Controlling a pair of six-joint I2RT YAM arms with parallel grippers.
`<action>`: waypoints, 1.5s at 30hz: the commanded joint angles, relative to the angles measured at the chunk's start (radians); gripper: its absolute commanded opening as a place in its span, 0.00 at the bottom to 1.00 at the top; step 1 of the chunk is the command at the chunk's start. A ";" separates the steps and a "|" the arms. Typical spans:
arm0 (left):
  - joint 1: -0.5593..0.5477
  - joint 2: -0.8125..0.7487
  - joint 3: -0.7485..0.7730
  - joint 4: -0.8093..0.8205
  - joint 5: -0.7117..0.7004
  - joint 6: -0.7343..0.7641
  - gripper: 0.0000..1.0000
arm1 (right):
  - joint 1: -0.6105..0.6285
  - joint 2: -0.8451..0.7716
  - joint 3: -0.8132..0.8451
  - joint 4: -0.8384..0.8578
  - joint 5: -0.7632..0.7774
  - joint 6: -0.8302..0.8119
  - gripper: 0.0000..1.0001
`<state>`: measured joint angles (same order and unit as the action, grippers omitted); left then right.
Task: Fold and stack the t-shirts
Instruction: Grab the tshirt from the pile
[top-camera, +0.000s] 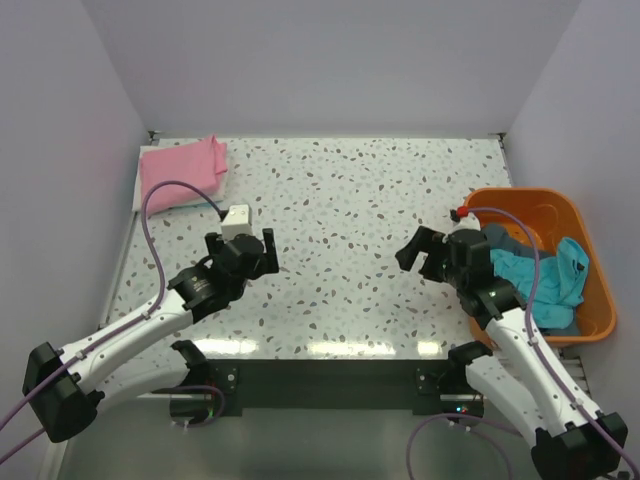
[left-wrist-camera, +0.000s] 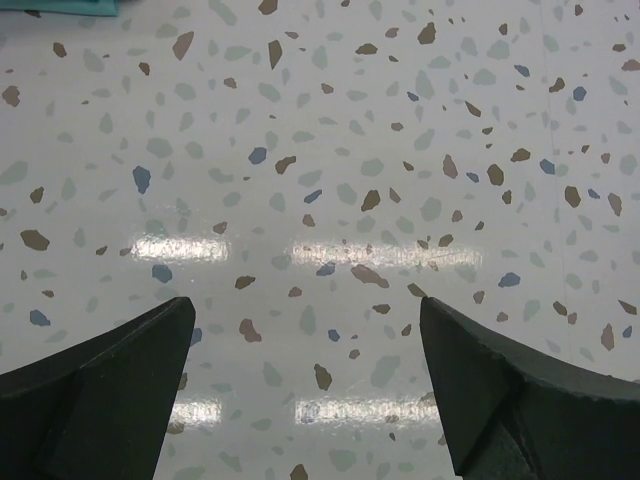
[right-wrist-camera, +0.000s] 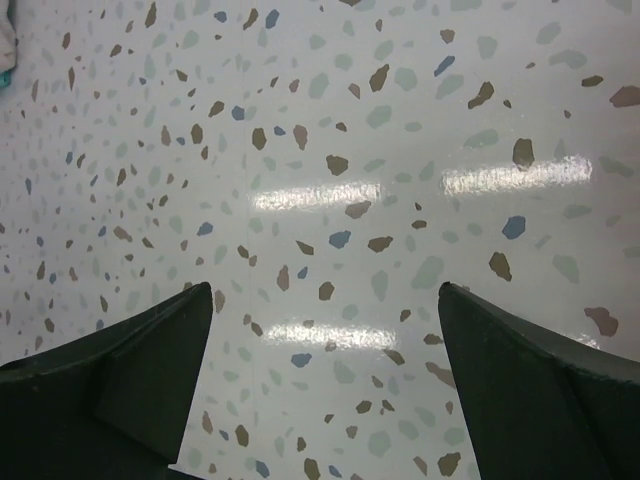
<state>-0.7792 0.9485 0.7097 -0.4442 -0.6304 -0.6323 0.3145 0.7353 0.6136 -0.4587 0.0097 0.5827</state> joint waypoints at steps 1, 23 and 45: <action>0.001 -0.002 0.034 0.015 -0.034 -0.018 1.00 | 0.005 0.027 0.107 0.035 0.009 -0.026 0.99; 0.003 -0.002 0.007 0.071 0.004 0.016 1.00 | -0.653 0.492 0.617 -0.495 0.775 0.066 0.99; 0.003 -0.008 -0.004 0.075 -0.006 0.020 1.00 | -0.813 0.840 0.611 -0.276 0.935 0.125 0.82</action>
<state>-0.7792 0.9638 0.7094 -0.4072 -0.6106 -0.6170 -0.4870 1.5562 1.2278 -0.8066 0.8818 0.6708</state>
